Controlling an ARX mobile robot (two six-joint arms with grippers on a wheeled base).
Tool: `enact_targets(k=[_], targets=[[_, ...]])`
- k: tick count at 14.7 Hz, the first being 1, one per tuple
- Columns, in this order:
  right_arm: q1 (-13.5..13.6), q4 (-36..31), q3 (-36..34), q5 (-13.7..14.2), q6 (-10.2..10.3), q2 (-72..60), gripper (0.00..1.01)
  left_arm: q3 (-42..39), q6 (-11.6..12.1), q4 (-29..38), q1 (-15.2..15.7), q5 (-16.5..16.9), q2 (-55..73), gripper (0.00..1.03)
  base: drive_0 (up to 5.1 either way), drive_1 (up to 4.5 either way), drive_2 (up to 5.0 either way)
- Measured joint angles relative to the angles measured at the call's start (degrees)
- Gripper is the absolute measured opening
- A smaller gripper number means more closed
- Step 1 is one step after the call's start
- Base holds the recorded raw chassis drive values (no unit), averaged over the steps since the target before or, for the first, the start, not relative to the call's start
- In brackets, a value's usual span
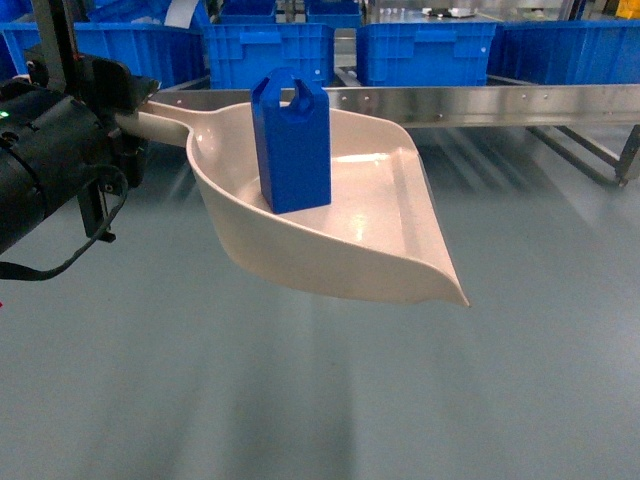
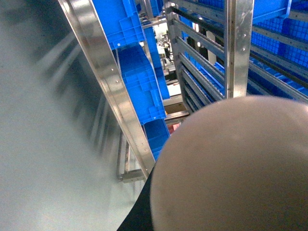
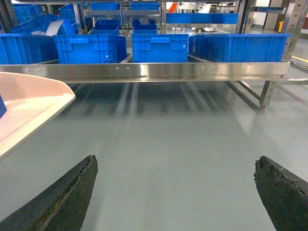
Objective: Place part in tray to right shelf
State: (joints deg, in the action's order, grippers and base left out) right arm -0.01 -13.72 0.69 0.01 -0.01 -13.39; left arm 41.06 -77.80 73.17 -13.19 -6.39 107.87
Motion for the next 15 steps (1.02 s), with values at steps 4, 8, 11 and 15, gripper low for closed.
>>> enact_targets(k=[4, 8, 11, 15], targets=[[0.00, -0.04, 0.00, -0.02, 0.00, 0.00, 0.98, 0.00, 0.00, 0.11, 0.00, 0.02, 0.00, 0.12, -0.1, 3.22, -3.4], [0.00, -0.04, 0.00, -0.02, 0.00, 0.00, 0.98, 0.00, 0.00, 0.09, 0.00, 0.00, 0.00, 0.12, 0.0, 3.82, -3.9], [0.00, -0.04, 0.00, -0.04, -0.02, 0.00, 0.98, 0.00, 0.00, 0.11, 0.28, -0.07, 0.00, 0.12, 2.0, 2.51, -4.6], [0.00, -0.07, 0.00, -0.04, -0.02, 0.00, 0.98, 0.00, 0.00, 0.13, 0.15, 0.02, 0.00, 0.12, 3.6, 1.33, -4.7]])
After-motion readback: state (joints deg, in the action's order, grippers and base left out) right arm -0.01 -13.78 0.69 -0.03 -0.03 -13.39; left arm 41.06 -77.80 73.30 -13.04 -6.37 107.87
